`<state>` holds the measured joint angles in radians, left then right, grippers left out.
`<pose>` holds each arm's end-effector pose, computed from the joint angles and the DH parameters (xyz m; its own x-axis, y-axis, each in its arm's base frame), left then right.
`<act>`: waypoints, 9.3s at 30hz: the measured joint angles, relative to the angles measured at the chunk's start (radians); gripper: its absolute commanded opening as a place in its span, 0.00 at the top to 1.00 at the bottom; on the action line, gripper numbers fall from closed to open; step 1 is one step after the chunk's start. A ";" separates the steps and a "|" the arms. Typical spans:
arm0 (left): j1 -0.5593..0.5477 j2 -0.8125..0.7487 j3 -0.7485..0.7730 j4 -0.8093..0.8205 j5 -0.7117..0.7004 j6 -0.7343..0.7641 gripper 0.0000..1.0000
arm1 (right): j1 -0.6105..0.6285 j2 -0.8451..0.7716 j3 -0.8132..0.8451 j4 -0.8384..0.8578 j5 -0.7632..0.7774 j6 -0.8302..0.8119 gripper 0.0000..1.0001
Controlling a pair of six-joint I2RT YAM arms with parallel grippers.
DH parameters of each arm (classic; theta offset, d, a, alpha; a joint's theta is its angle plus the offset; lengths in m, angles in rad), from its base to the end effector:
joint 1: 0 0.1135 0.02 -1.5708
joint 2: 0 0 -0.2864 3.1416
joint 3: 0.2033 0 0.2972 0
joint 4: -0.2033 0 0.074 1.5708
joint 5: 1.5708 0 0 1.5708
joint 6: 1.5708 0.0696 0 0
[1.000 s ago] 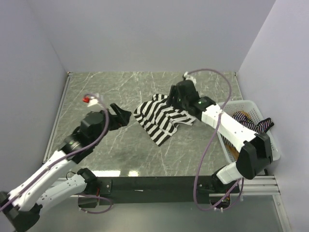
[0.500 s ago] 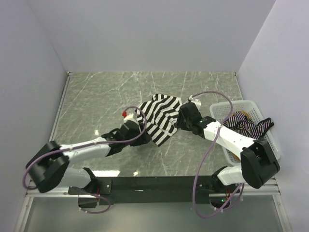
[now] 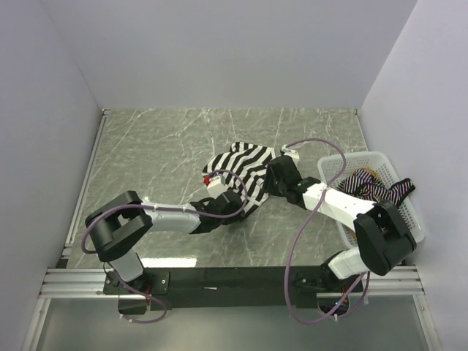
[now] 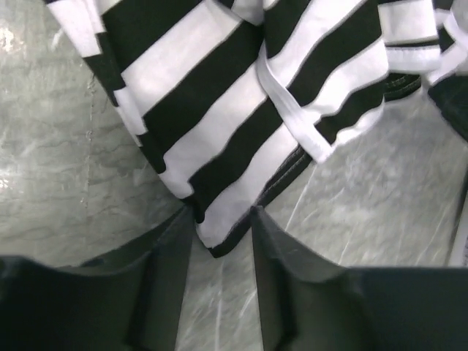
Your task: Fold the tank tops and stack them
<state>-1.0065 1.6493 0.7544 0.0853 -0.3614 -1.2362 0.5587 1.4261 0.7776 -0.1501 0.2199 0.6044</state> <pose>0.2172 -0.2972 0.1088 -0.7505 -0.4663 -0.4683 -0.1490 0.8098 -0.5675 0.3014 0.1705 0.1673 -0.7205 0.2036 -0.6629 0.0257 0.9631 0.2679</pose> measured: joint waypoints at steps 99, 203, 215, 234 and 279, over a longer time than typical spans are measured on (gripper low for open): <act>0.555 -0.763 -0.290 -0.409 -0.087 0.175 1.00 | -0.131 0.051 0.383 -0.246 0.005 -0.068 0.50; 0.867 -0.379 0.892 -0.119 0.374 0.333 0.99 | -0.169 0.127 1.279 -0.296 -0.135 -0.178 1.00; 0.867 -0.995 -0.106 -0.253 0.376 0.179 0.99 | -0.170 -0.307 0.049 -0.166 -0.217 -0.033 0.91; 0.866 -1.015 -0.354 -0.422 0.432 0.152 0.62 | 0.082 -0.400 -0.089 -0.225 -0.107 0.097 0.48; 1.114 -0.627 0.367 -0.499 0.397 0.426 0.68 | 0.790 0.949 1.194 -0.522 0.168 0.153 0.86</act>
<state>0.1078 1.0222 1.1210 -0.4141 0.0360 -0.8101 1.3487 2.3749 1.9720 -0.6724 0.3882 0.7570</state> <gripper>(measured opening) 0.331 0.274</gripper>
